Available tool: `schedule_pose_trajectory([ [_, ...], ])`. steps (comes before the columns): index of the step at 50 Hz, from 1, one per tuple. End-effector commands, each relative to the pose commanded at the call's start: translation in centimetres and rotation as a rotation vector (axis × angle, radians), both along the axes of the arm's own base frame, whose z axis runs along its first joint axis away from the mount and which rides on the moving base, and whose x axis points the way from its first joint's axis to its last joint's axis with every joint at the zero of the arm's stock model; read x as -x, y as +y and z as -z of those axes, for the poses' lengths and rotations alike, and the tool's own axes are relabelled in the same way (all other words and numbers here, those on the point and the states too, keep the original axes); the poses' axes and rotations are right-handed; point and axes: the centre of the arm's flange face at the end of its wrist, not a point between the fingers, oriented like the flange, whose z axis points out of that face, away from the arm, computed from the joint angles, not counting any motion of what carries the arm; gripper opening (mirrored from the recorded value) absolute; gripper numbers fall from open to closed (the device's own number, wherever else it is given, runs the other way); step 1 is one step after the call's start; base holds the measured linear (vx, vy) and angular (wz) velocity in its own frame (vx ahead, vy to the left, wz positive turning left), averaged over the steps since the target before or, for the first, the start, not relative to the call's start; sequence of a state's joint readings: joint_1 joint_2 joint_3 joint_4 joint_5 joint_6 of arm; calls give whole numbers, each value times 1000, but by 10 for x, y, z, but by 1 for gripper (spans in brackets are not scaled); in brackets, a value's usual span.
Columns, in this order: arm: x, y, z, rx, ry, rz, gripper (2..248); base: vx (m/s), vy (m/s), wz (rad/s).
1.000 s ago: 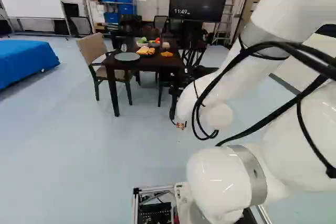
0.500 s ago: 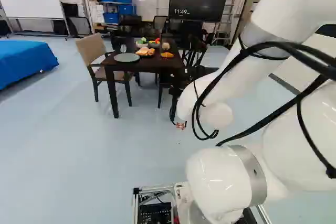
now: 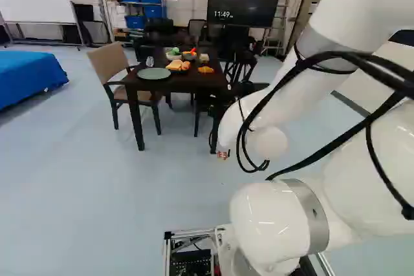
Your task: Move the croissant to the empty plate
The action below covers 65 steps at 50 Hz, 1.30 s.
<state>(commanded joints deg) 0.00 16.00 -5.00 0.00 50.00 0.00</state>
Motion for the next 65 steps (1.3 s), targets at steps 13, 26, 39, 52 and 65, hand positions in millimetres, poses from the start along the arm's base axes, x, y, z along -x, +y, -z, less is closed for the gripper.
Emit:
schedule_pose_trajectory([
  [13,0,0,0,0,0,0,247,131,2,-14],
  [26,0,0,0,0,0,0,247,129,2,-13],
  [39,0,0,0,0,0,0,247,129,4,-12],
  [52,0,0,0,0,0,0,247,131,3,-12],
  [65,0,0,0,0,0,0,247,127,1,-13],
])
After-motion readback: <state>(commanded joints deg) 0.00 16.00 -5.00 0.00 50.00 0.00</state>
